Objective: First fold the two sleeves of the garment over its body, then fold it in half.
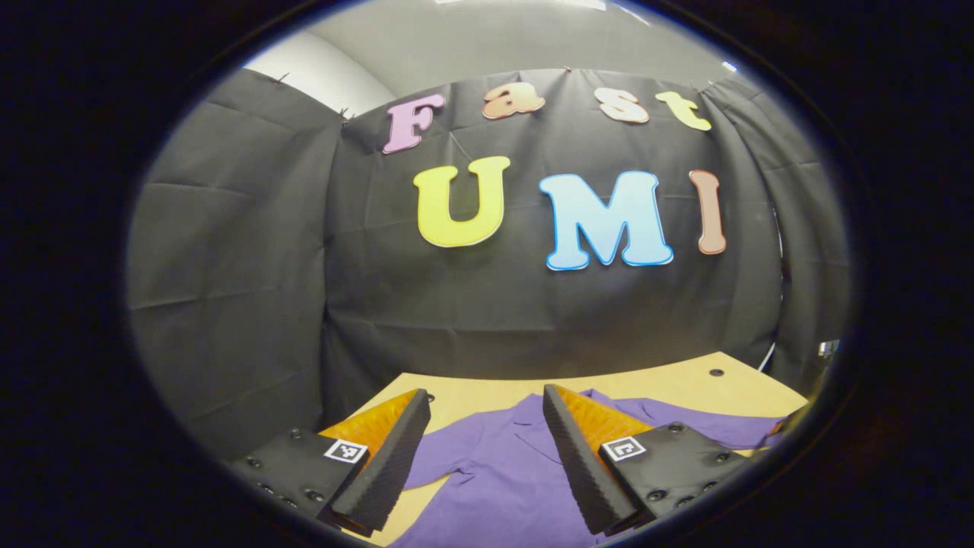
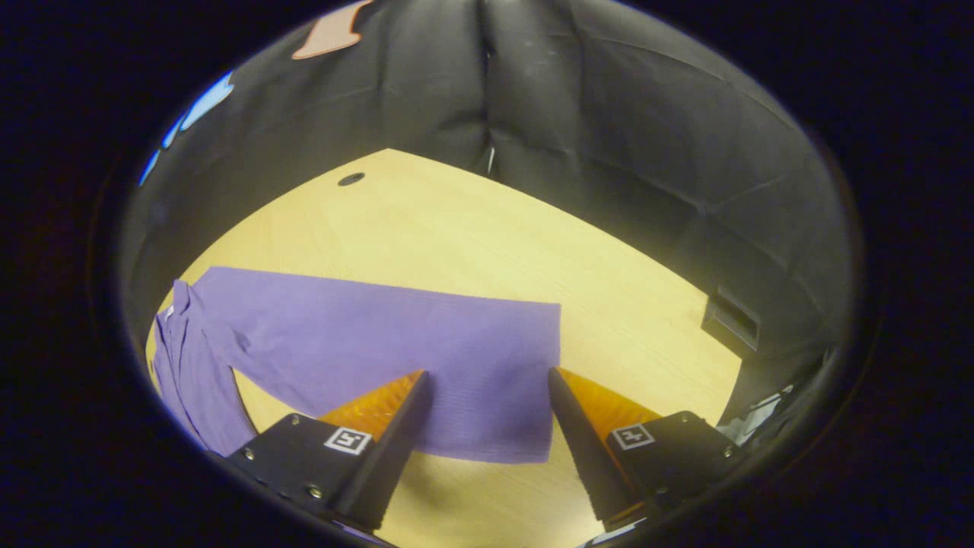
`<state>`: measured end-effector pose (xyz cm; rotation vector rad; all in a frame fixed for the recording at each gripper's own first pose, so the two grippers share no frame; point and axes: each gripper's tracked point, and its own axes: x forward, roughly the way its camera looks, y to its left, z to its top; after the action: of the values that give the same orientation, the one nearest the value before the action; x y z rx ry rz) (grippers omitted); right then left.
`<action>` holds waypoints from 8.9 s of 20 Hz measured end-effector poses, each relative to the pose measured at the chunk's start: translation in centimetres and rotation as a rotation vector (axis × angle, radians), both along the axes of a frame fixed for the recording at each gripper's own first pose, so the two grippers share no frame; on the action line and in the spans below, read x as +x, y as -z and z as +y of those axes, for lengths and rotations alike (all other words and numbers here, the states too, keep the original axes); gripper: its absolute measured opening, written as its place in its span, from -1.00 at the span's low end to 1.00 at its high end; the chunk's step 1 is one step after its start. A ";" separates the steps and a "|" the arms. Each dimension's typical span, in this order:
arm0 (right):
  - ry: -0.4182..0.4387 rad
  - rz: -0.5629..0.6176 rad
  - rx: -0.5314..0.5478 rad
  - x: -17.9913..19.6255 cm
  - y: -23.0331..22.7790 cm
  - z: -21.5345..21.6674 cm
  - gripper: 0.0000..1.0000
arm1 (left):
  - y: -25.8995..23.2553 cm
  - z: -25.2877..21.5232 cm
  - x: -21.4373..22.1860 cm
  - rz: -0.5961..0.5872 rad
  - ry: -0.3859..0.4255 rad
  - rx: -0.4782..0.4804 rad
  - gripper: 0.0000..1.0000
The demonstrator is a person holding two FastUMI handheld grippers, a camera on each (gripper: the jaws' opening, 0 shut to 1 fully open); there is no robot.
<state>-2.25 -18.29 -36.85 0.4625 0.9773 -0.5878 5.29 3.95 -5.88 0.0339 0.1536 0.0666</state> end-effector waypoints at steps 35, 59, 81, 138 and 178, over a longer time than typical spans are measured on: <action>-0.260 -0.507 -0.018 14.2 -22.5 17.7 -0.96 | 6.9 16.5 1.7 0.040 -0.037 -0.116 0.87; -0.850 -0.407 0.111 23.7 -16.9 51.4 -0.94 | 20.7 34.5 -4.5 0.261 -0.385 -0.115 0.87; -0.950 -0.465 0.053 18.1 -20.9 52.6 0.82 | 32.2 40.3 -9.2 0.531 -0.673 -0.283 0.90; -0.714 -0.532 0.013 12.1 -19.3 22.7 0.83 | 14.9 -0.9 16.7 0.249 -0.046 -0.273 -0.87; -0.596 -0.305 -0.026 -1.8 -11.4 18.4 0.80 | 23.7 -4.3 1.0 0.450 0.230 -0.160 0.81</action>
<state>-4.08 0.15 -25.41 0.2085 0.7604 0.0109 6.32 -0.30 -29.62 -0.0947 0.6025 -0.1846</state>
